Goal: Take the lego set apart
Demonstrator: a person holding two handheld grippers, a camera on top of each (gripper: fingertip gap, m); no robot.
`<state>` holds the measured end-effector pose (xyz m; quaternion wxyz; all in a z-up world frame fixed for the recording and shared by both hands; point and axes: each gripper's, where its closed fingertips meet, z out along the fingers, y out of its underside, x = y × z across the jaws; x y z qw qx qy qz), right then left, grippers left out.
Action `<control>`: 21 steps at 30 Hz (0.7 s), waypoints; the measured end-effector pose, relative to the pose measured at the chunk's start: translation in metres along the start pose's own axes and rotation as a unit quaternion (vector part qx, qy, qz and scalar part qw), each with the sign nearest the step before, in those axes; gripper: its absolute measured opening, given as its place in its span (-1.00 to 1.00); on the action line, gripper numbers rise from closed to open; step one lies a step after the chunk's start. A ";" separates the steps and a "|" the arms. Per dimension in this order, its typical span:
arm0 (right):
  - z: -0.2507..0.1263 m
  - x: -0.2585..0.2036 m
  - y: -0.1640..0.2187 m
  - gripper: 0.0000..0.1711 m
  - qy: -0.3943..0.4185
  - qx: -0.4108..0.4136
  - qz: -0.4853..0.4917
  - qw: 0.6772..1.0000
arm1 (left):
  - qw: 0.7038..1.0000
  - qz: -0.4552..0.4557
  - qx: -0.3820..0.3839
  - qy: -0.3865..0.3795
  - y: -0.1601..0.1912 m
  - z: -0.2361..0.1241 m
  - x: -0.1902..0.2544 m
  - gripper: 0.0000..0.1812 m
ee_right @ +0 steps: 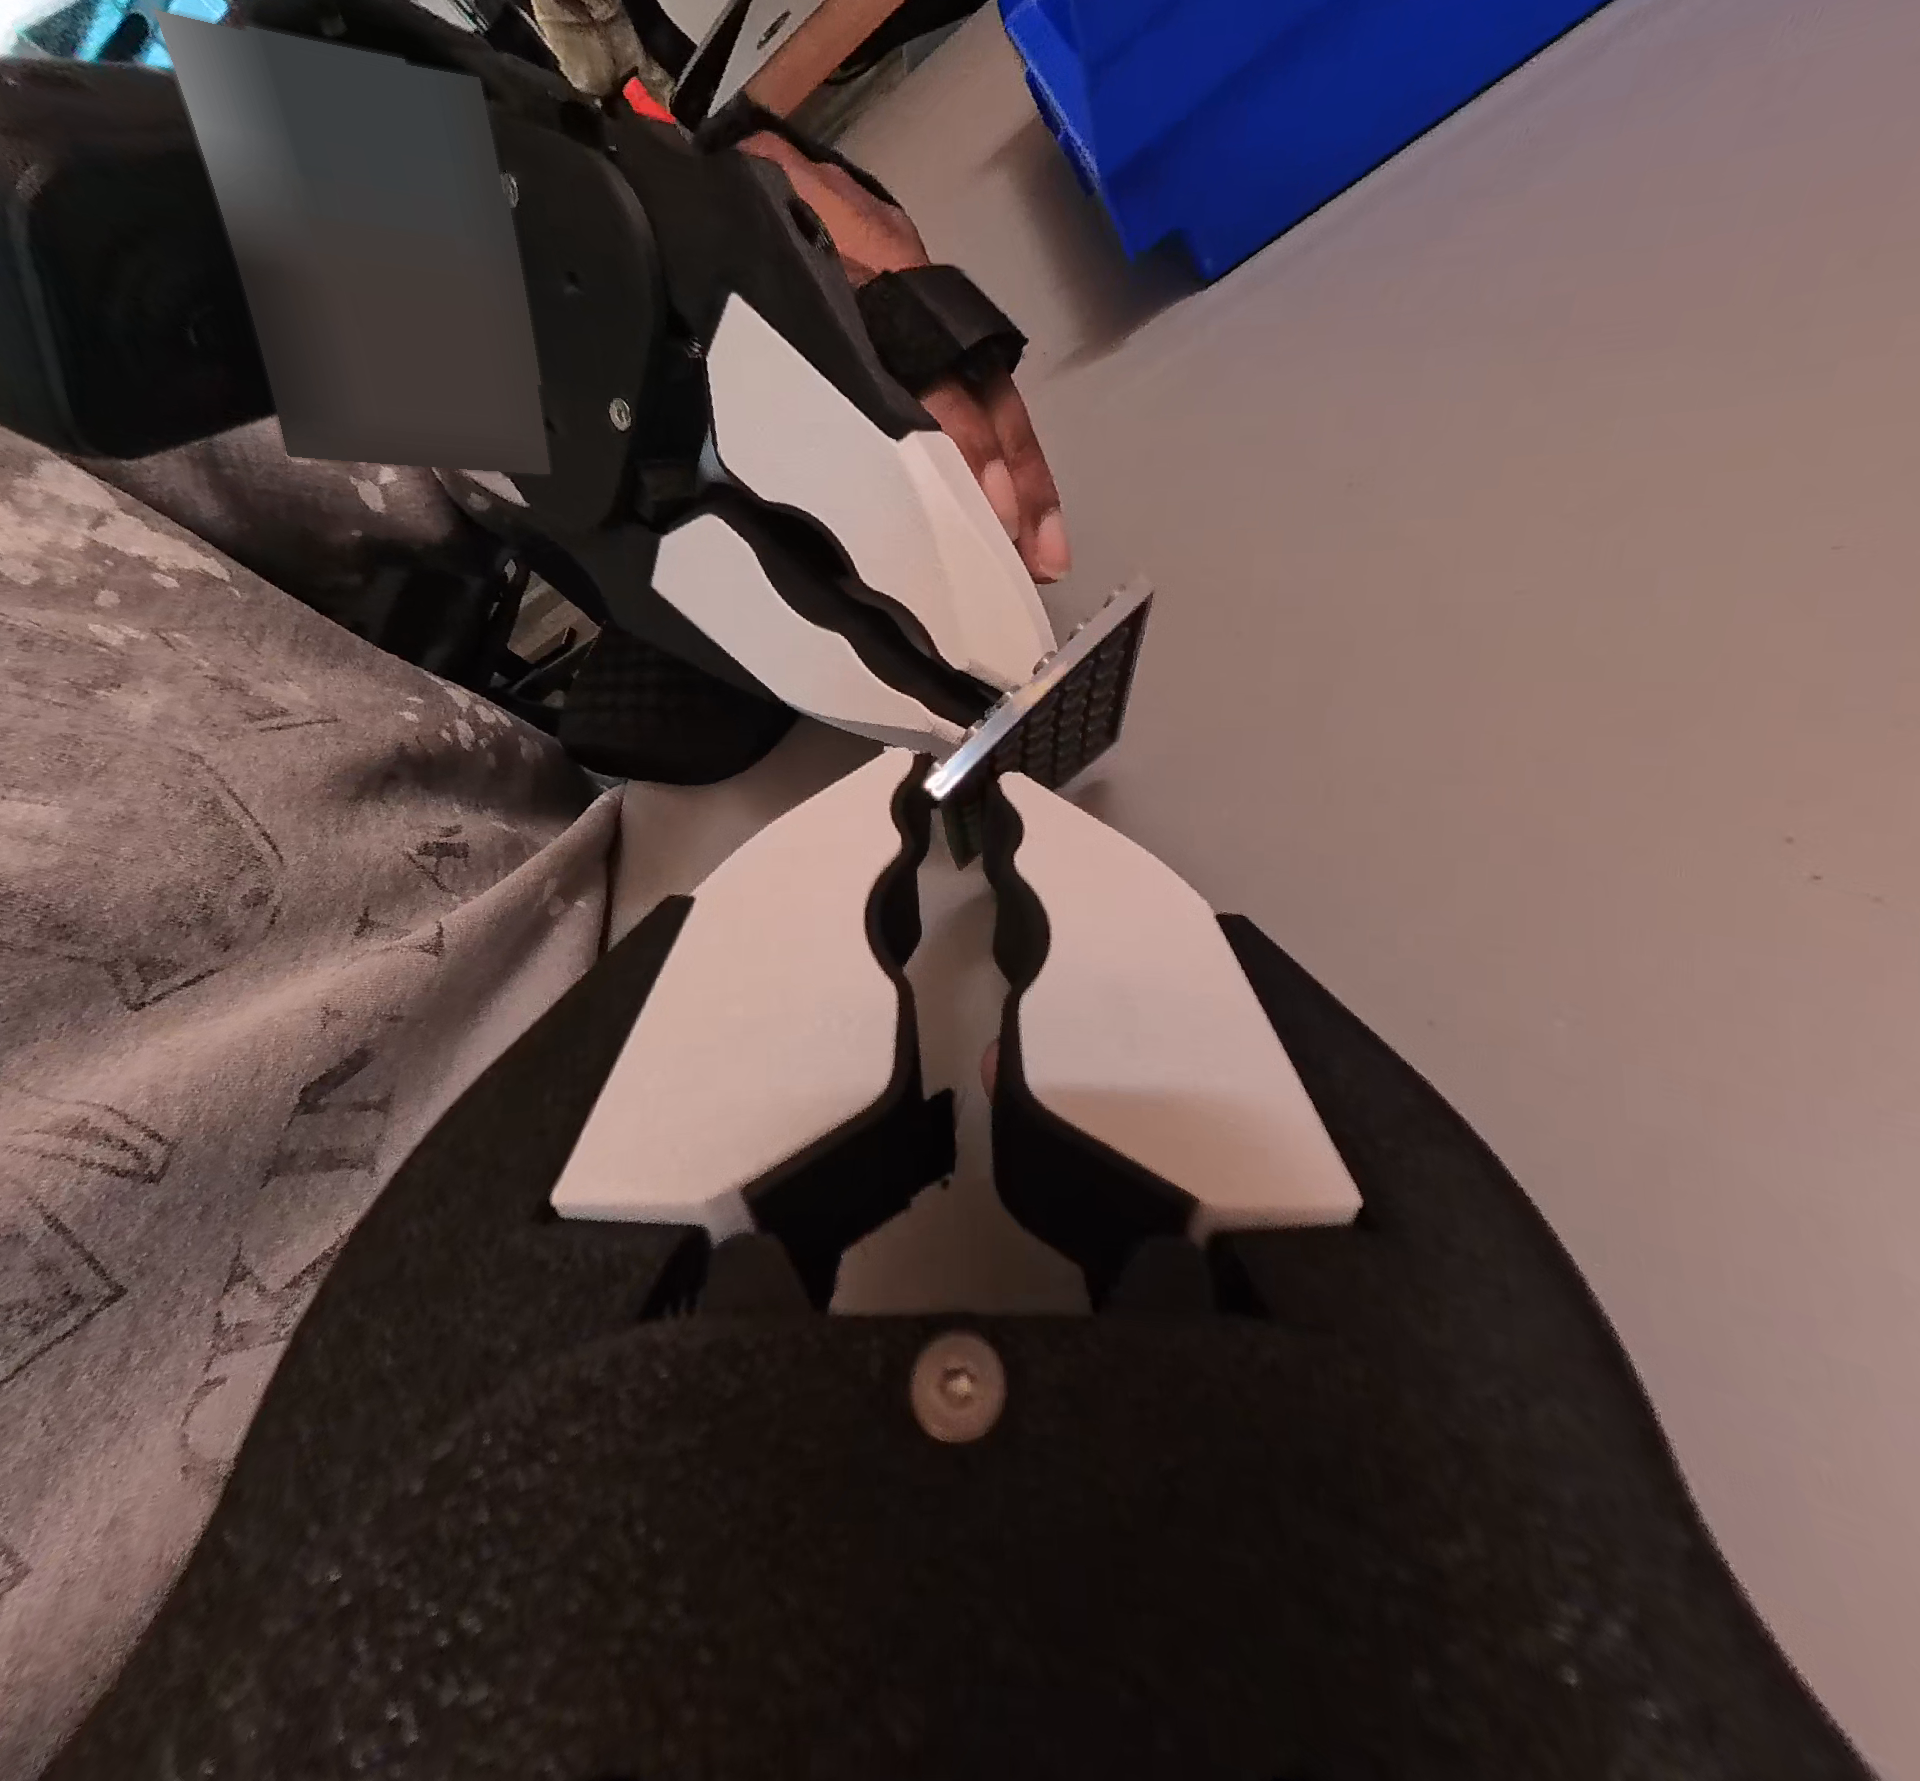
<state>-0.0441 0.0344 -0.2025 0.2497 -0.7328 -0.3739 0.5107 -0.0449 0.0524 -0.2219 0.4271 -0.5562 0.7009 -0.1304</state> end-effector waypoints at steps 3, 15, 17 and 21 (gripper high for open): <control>-0.002 -0.001 0.000 -0.90 -0.004 0.000 -0.001 1.000 | 1.000 -0.005 0.007 -0.003 -0.003 0.000 0.001 -0.92; 0.003 0.006 0.015 -0.90 -0.001 -0.028 -0.007 1.000 | 1.000 0.016 -0.008 0.005 0.005 0.012 0.012 -0.92; 0.001 0.007 0.016 -0.90 -0.002 -0.028 -0.002 1.000 | 1.000 0.017 -0.006 0.009 0.004 0.013 0.012 -0.92; -0.002 0.013 0.017 -0.90 0.000 -0.029 0.009 1.000 | 1.000 0.016 0.000 0.010 0.005 0.014 0.012 -0.99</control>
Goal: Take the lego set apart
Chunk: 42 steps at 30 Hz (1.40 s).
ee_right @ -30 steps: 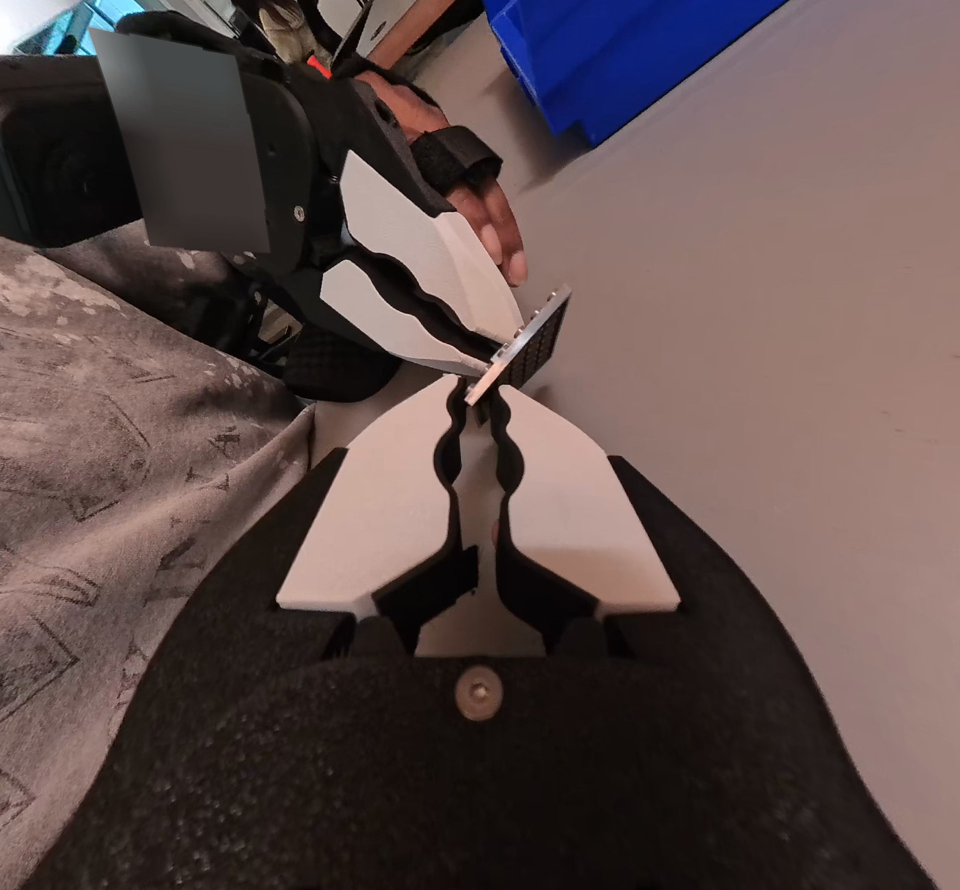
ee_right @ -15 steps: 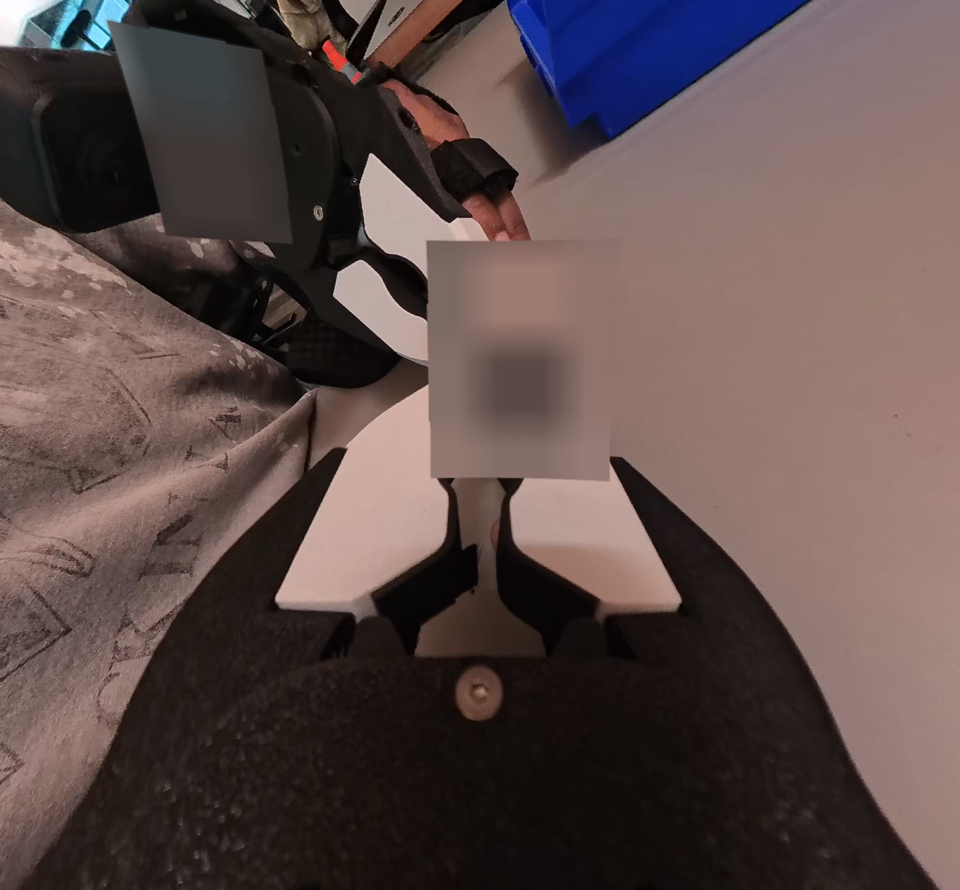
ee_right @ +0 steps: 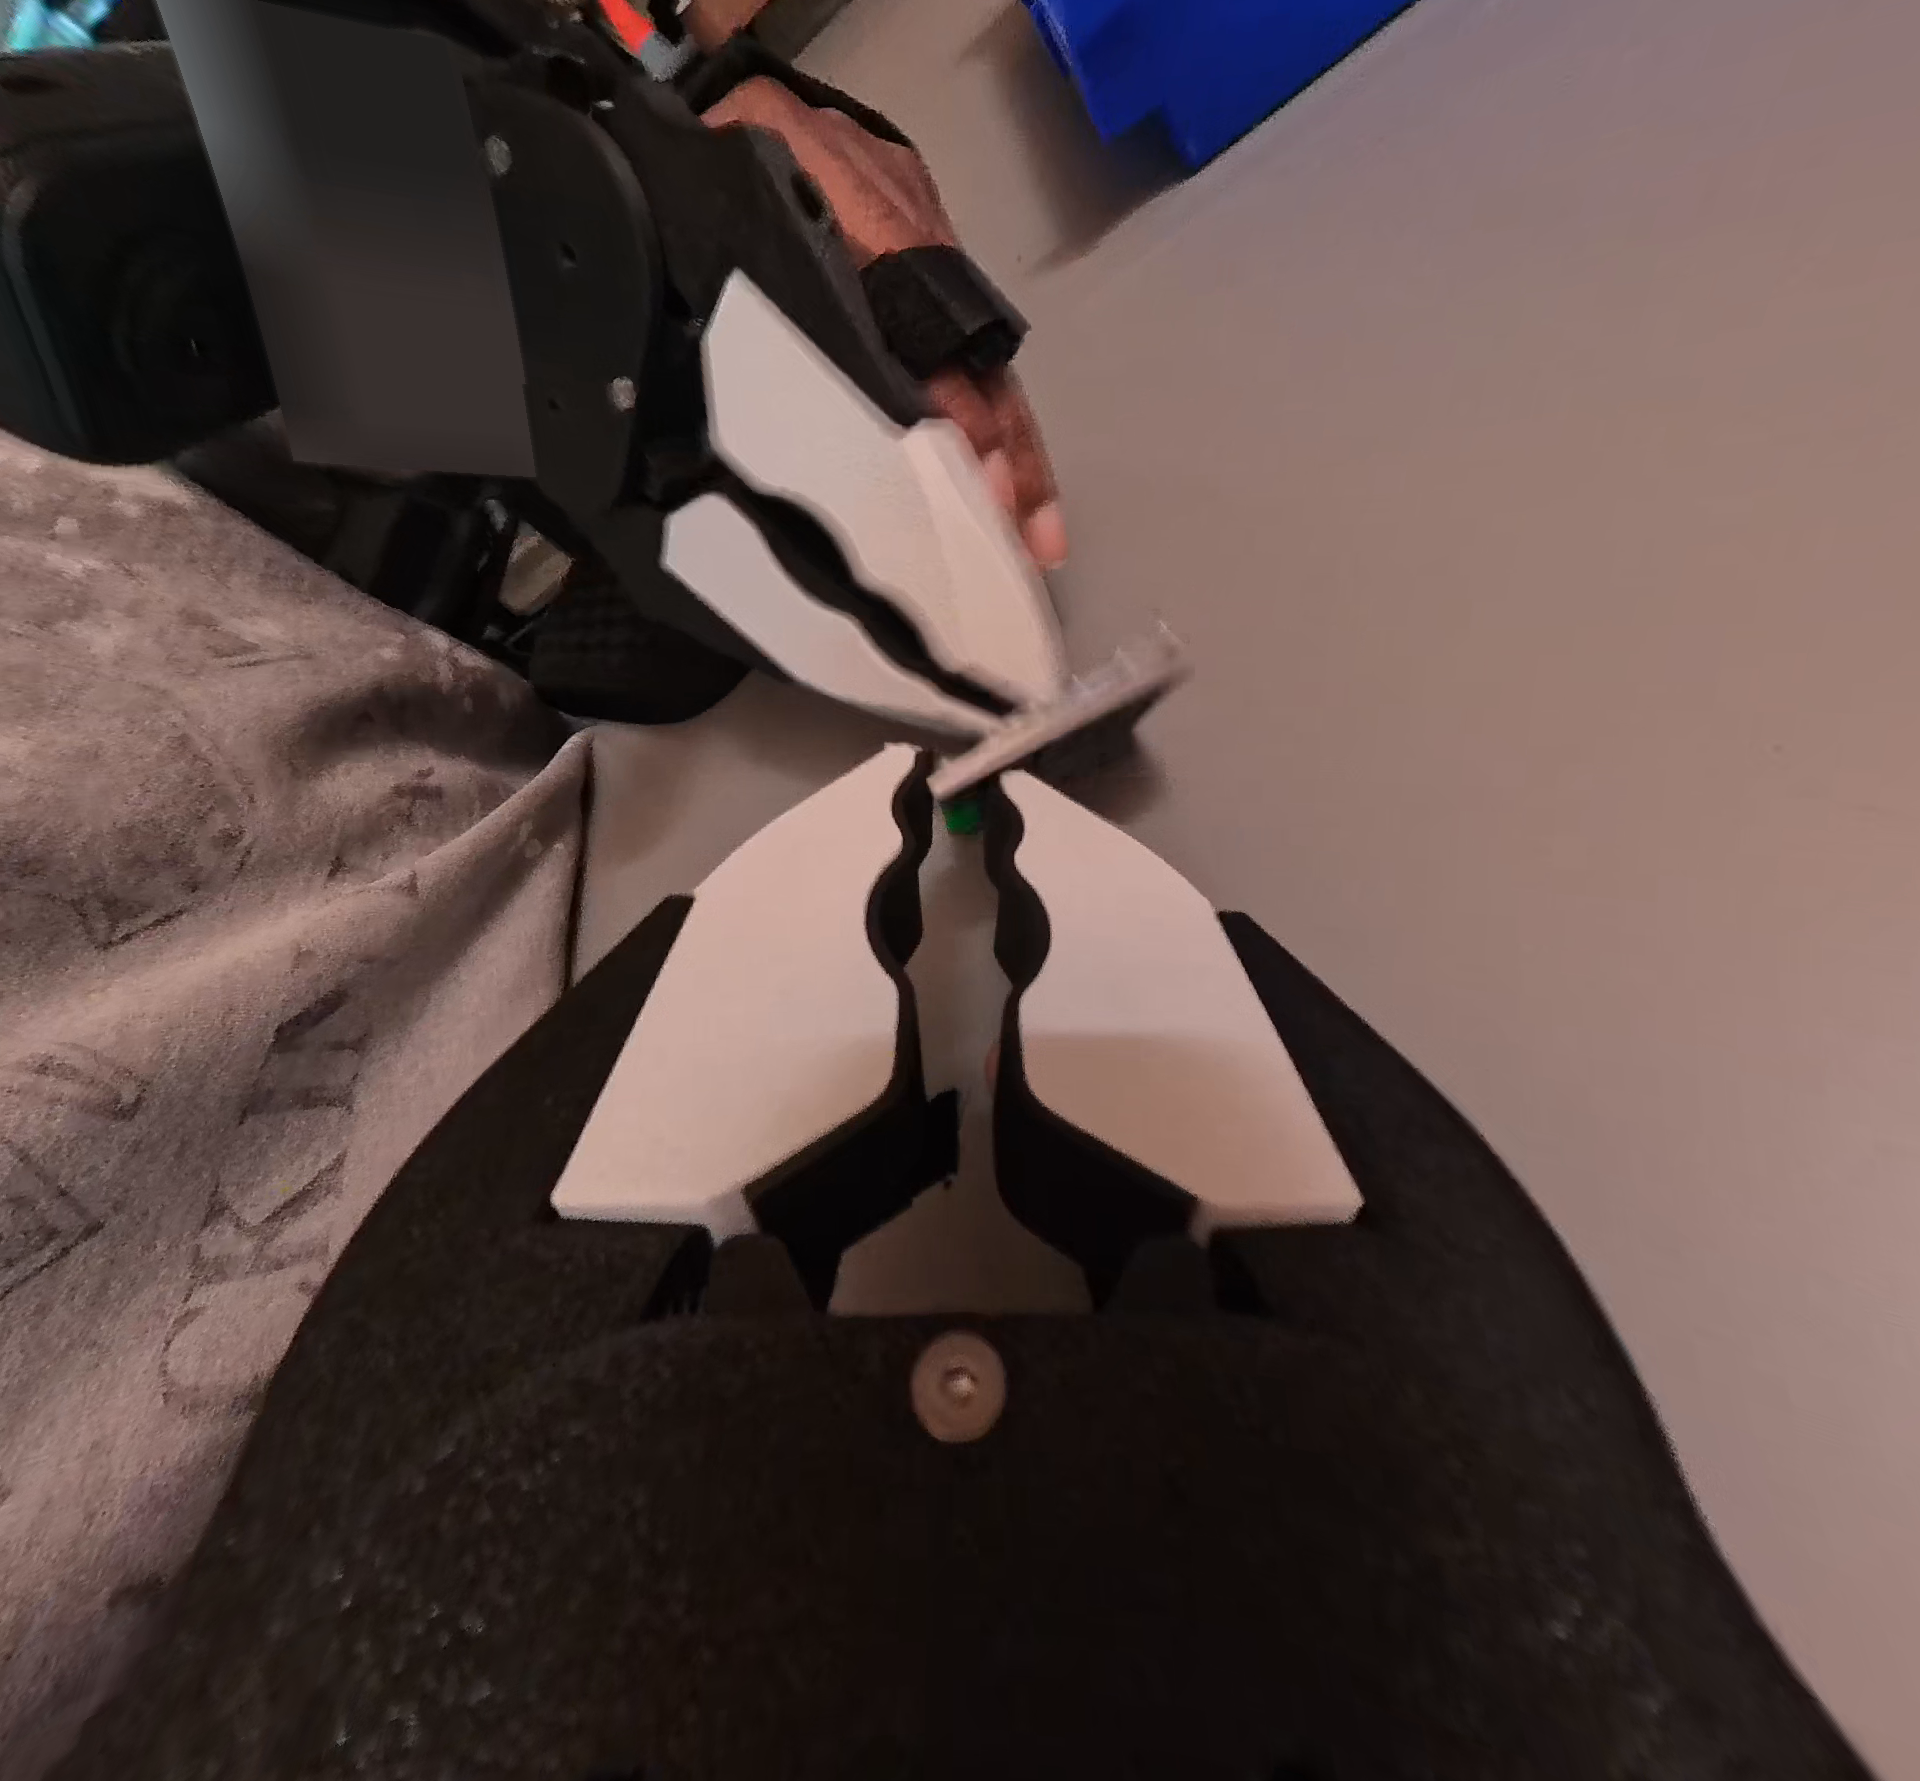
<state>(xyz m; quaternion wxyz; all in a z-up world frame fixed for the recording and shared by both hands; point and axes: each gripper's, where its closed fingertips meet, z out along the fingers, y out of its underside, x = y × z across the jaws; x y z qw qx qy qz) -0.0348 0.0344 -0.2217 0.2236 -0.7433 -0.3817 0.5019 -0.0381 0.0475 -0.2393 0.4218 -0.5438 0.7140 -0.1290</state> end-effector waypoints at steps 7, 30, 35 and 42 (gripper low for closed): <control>-0.005 0.009 -0.006 -0.93 0.004 0.019 0.017 1.000 | 1.000 -0.027 0.008 -0.006 -0.001 -0.005 -0.011 -1.00; 0.000 -0.006 0.003 -0.94 -0.021 -0.013 -0.011 1.000 | 1.000 0.016 -0.004 0.021 -0.002 -0.003 0.004 -0.93; 0.000 -0.006 0.004 -0.94 -0.020 -0.017 -0.015 1.000 | 0.999 0.019 -0.012 0.026 -0.002 -0.003 0.004 -0.93; 0.000 -0.006 0.005 -0.94 -0.018 -0.019 -0.018 0.999 | 0.999 0.018 -0.017 0.030 -0.002 -0.003 0.005 -0.92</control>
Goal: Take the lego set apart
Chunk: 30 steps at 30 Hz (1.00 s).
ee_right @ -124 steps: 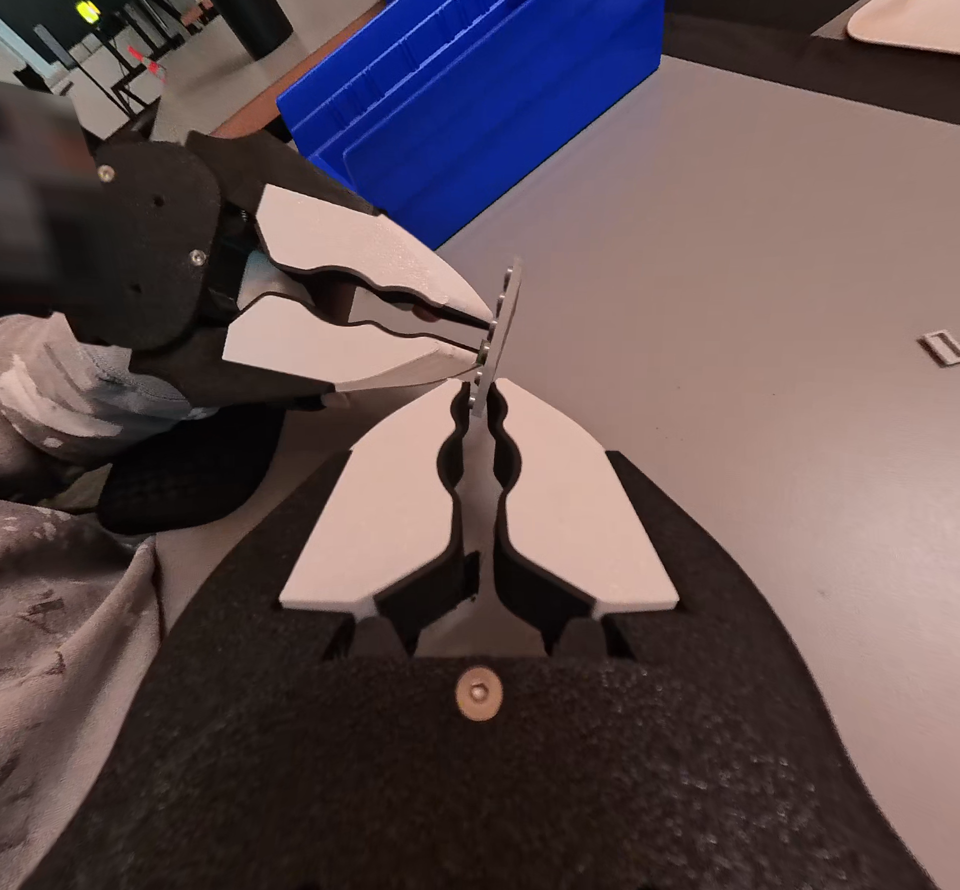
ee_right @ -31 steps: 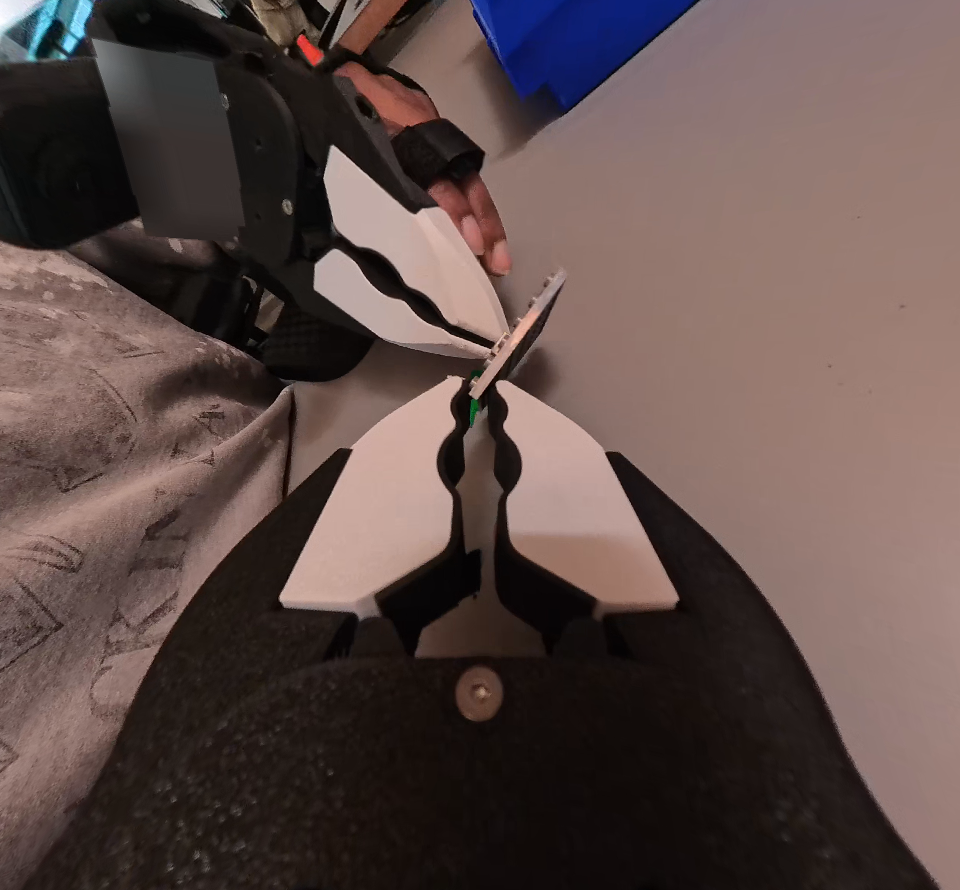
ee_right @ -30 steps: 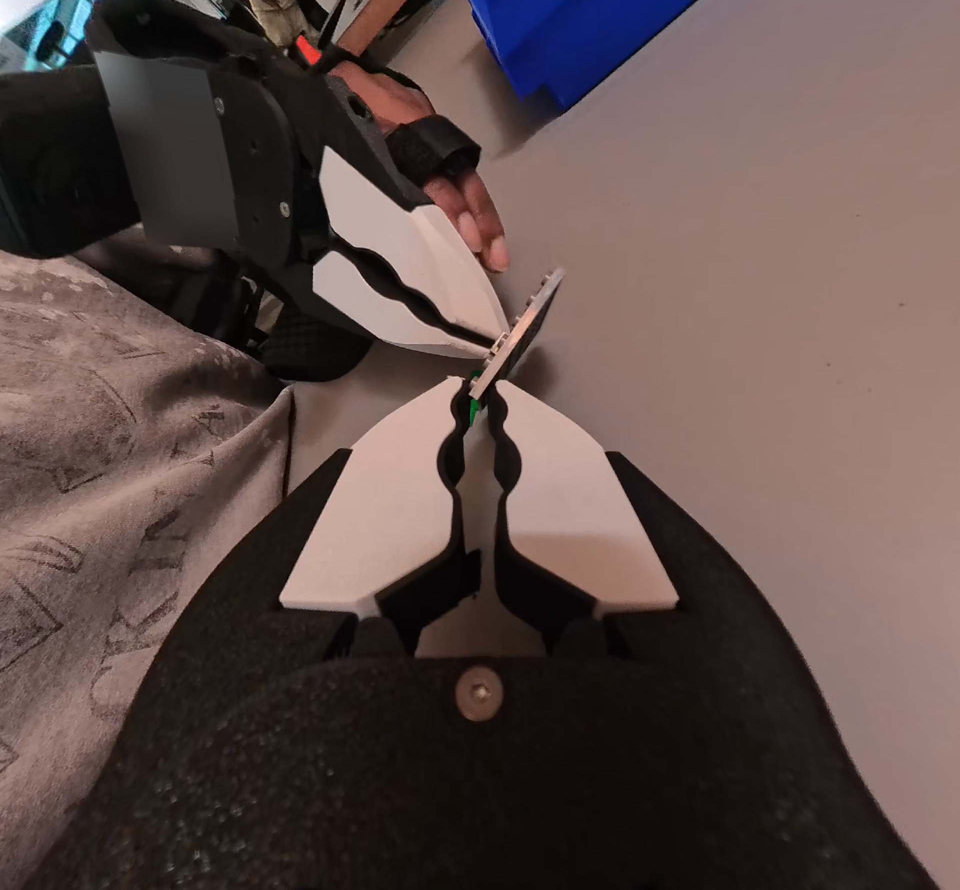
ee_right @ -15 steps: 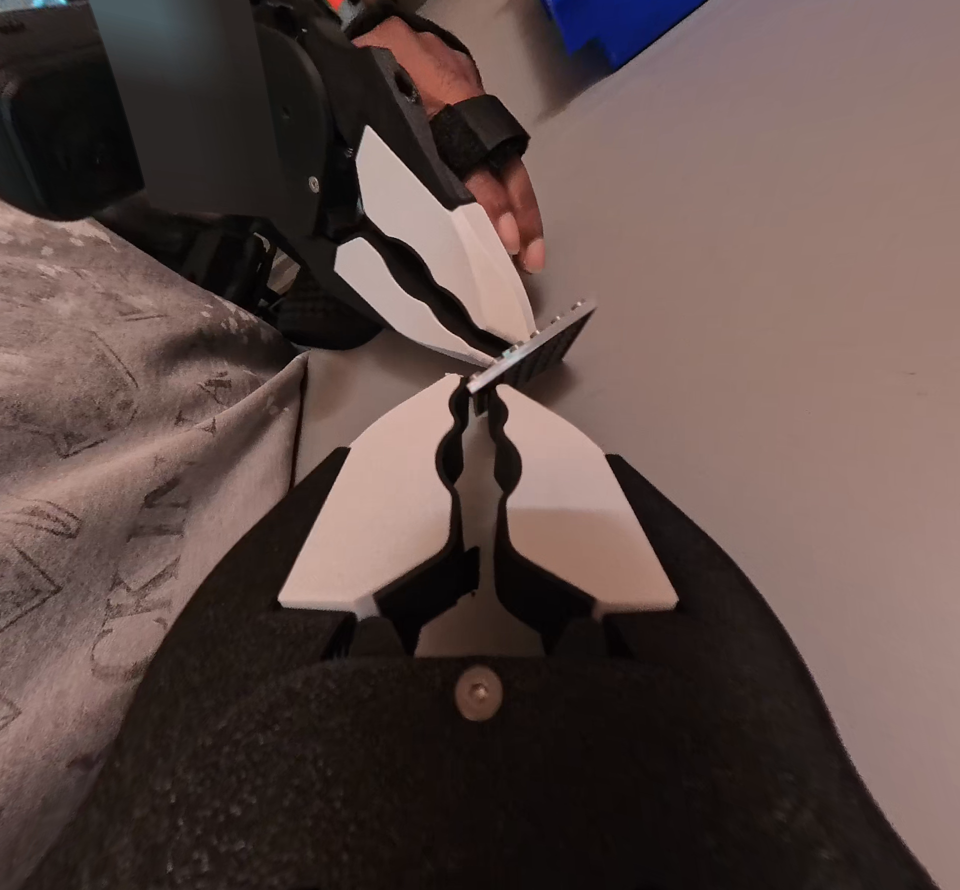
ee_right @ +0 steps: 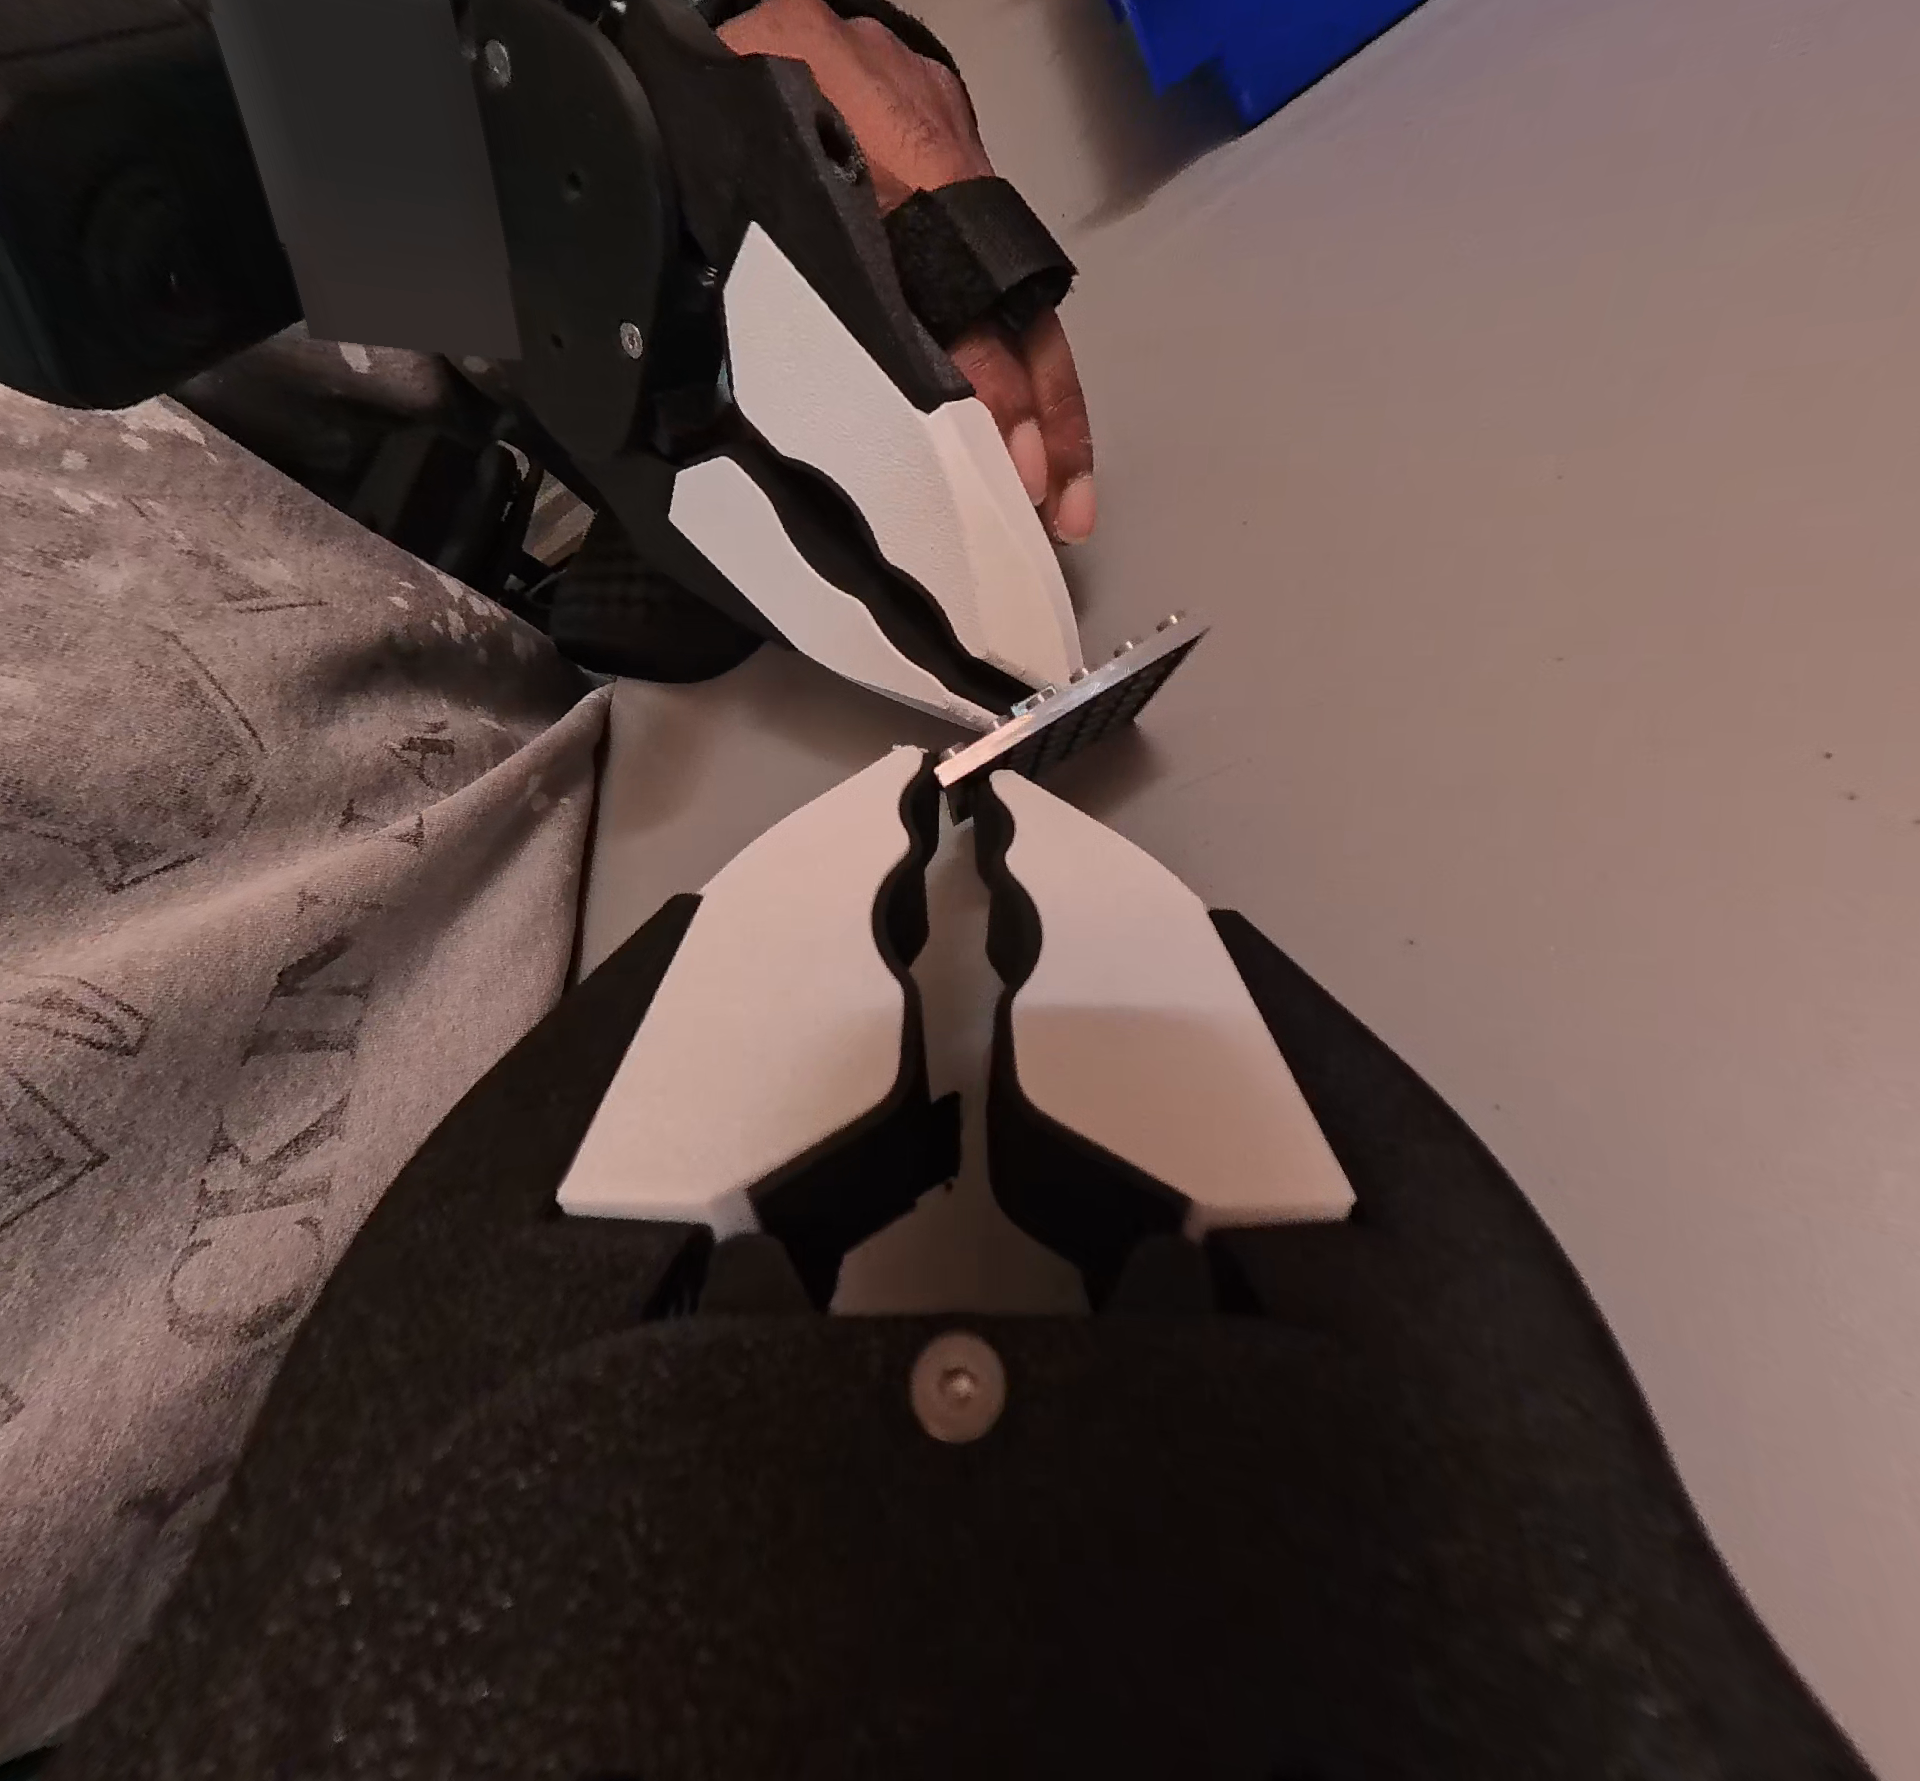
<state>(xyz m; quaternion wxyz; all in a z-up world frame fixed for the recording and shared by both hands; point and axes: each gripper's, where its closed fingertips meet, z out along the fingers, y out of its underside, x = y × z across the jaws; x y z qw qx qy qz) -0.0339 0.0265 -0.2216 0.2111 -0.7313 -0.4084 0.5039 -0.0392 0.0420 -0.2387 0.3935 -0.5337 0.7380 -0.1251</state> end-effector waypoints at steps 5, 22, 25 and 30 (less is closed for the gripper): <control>0.000 0.000 0.001 -0.94 0.002 -0.002 -0.001 1.000 | 1.000 0.002 -0.005 0.000 0.000 0.000 0.001 -0.92; -0.005 0.005 -0.001 -0.95 0.004 0.010 0.011 1.000 | 1.000 0.010 -0.018 -0.017 0.002 -0.008 -0.007 -0.99; -0.007 0.010 -0.001 -0.97 0.009 0.014 0.018 1.000 | 0.999 0.008 -0.023 -0.025 0.004 -0.011 -0.012 -0.99; -0.006 0.012 -0.002 -0.97 0.016 0.014 0.016 1.000 | 0.999 0.010 -0.029 -0.028 0.005 -0.010 -0.014 -0.99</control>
